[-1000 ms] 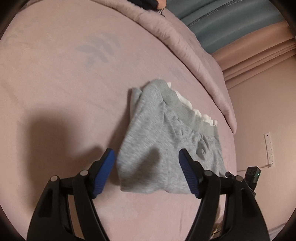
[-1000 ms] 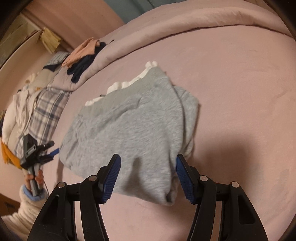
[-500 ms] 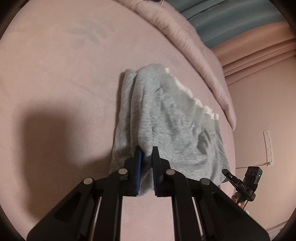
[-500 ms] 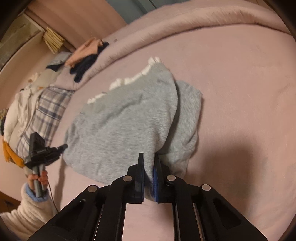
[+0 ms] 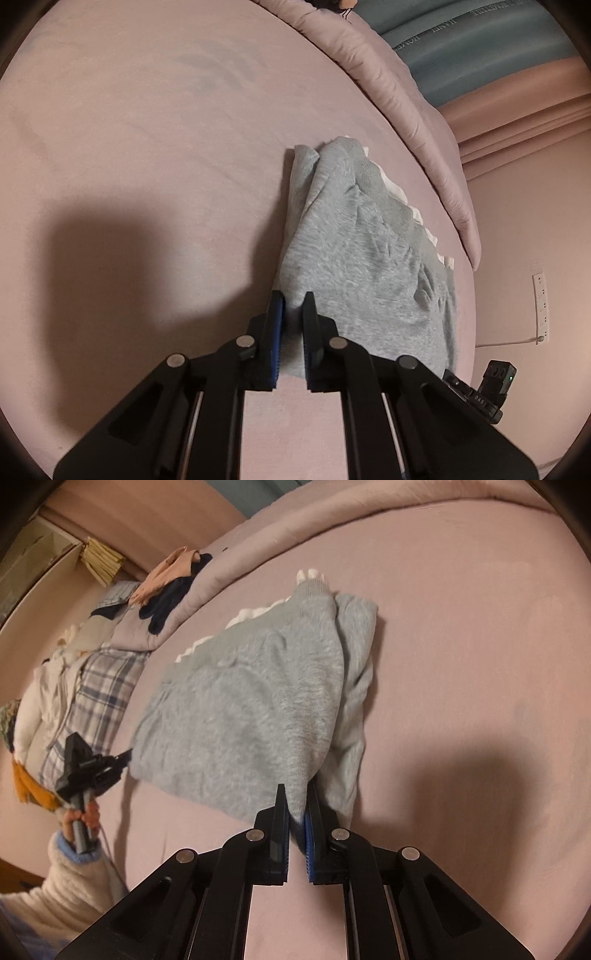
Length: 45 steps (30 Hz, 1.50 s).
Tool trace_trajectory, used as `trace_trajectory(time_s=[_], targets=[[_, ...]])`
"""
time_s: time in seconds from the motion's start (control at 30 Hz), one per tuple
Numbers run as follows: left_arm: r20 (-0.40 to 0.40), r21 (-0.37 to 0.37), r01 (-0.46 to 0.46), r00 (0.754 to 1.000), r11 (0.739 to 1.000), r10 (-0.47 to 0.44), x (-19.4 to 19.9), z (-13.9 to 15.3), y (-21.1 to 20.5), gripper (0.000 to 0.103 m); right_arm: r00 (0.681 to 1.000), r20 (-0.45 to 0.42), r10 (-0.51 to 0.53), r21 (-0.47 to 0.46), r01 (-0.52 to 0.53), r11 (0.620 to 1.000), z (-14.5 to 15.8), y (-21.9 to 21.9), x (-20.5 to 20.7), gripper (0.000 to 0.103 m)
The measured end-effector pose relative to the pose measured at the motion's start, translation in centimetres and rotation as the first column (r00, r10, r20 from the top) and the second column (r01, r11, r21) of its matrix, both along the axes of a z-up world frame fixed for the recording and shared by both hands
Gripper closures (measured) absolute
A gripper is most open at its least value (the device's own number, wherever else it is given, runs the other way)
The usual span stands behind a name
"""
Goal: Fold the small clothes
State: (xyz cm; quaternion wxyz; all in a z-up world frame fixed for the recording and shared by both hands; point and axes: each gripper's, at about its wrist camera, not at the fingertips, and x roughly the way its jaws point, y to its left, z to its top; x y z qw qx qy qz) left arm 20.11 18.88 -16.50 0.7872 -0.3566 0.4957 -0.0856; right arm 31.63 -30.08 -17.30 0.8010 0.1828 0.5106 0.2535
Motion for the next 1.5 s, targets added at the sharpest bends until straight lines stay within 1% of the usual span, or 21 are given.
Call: trace_trajectory(time_s=[0.07,0.17,0.23,0.33,0.37,0.43,0.53,0.6,0.63,0.7,0.8,0.93,1.0,1.07,1.17,1.2,1.23,1.3,1.37,1.43,1.5], targets=[[0.008,0.020,0.008,1.000,1.000,-0.009,-0.1,0.5,-0.3,0.096,1.000,0.005,0.031,-0.019,-0.030,0.999,0.2,0.4,-0.6,0.095],[0.009,0.050,0.020,1.000,0.999,-0.021,0.0,1.2,-0.6,0.091,0.999,0.017,0.044,-0.084,-0.042,0.996,0.7,0.6,-0.1,0.095],[0.012,0.075,0.009,1.000,0.997,-0.010,0.2,1.7,-0.6,0.082,1.000,0.022,-0.018,-0.098,0.020,0.995,1.2,-0.2,0.9,0.095],[0.049,0.143,-0.033,0.998,0.989,0.026,-0.3,3.3,0.0,0.063,0.990,0.071,-0.123,-0.099,0.130,0.987,3.0,-1.8,1.8,0.084],[0.066,0.146,-0.045,0.997,0.988,0.035,-0.5,3.8,0.2,0.063,0.986,0.098,-0.136,-0.117,0.148,0.982,3.5,-1.7,1.8,0.083],[0.094,0.151,-0.037,0.995,0.988,0.022,-0.5,4.6,-0.2,0.063,0.981,0.158,-0.111,-0.168,0.137,0.976,4.8,-0.5,1.4,0.083],[0.125,0.211,0.039,0.990,0.977,-0.066,-0.2,5.6,-3.1,0.063,0.980,0.197,0.009,-0.166,0.025,0.986,5.6,3.1,0.8,0.083],[0.141,0.252,0.121,0.977,0.960,-0.160,0.1,5.9,-6.1,0.062,0.972,0.219,0.083,-0.188,-0.042,0.981,5.5,5.7,0.3,0.083],[0.144,0.285,0.164,0.967,0.945,-0.211,0.3,5.9,-7.9,0.062,0.969,0.221,0.108,-0.195,-0.065,0.979,5.2,6.5,0.3,0.083],[0.136,0.334,0.210,0.954,0.919,-0.267,0.5,5.4,-10.0,0.062,0.964,0.215,0.154,-0.216,-0.107,0.971,4.6,8.2,0.4,0.083],[0.089,0.380,0.241,0.952,0.893,-0.295,1.3,3.6,-11.8,0.062,0.969,0.177,0.174,-0.274,-0.121,0.954,2.9,9.3,0.7,0.083],[-0.018,0.442,0.284,0.951,0.851,-0.308,1.0,-0.1,-12.7,0.062,0.987,0.082,0.139,-0.286,-0.110,0.952,0.0,8.2,1.1,0.083],[0.004,0.454,0.276,0.950,0.847,-0.311,0.8,-0.2,-12.6,0.062,0.991,0.075,0.109,-0.213,-0.091,0.973,-0.2,6.8,0.9,0.083],[0.006,0.467,0.272,0.951,0.841,-0.310,0.4,0.2,-12.4,0.062,0.994,0.056,0.090,-0.180,-0.079,0.981,0.2,5.9,0.6,0.083],[0.042,0.498,0.240,0.953,0.833,-0.299,-0.5,1.3,-11.9,0.061,0.993,0.073,0.088,-0.206,-0.071,0.976,1.3,5.6,0.1,0.082],[0.057,0.511,0.224,0.954,0.830,-0.293,-0.8,1.6,-11.8,0.057,0.992,0.098,0.084,-0.218,-0.061,0.974,2.1,5.6,0.1,0.081],[0.078,0.526,0.200,0.956,0.827,-0.282,-1.2,1.9,-11.3,0.050,0.990,0.112,0.081,-0.216,-0.056,0.975,2.1,5.1,-0.3,0.076],[0.111,0.532,0.150,0.963,0.833,-0.244,-1.6,2.3,-10.0,0.037,0.987,0.151,0.060,-0.190,-0.030,0.981,2.8,4.9,0.0,0.071],[0.096,0.513,0.126,0.975,0.849,-0.202,-1.4,1.8,-8.5,0.036,0.985,0.170,0.028,-0.178,0.003,0.984,3.0,5.0,0.6,0.070],[0.064,0.486,0.138,0.979,0.863,-0.193,-0.8,0.7,-7.8,0.036,0.986,0.164,-0.010,-0.186,0.041,0.982,2.6,5.3,1.5,0.070],[0.016,0.490,0.162,0.981,0.856,-0.194,-0.7,-0.9,-7.5,0.036,0.991,0.116,-0.064,-0.226,0.089,0.970,1.0,4.2,1.9,0.070]])
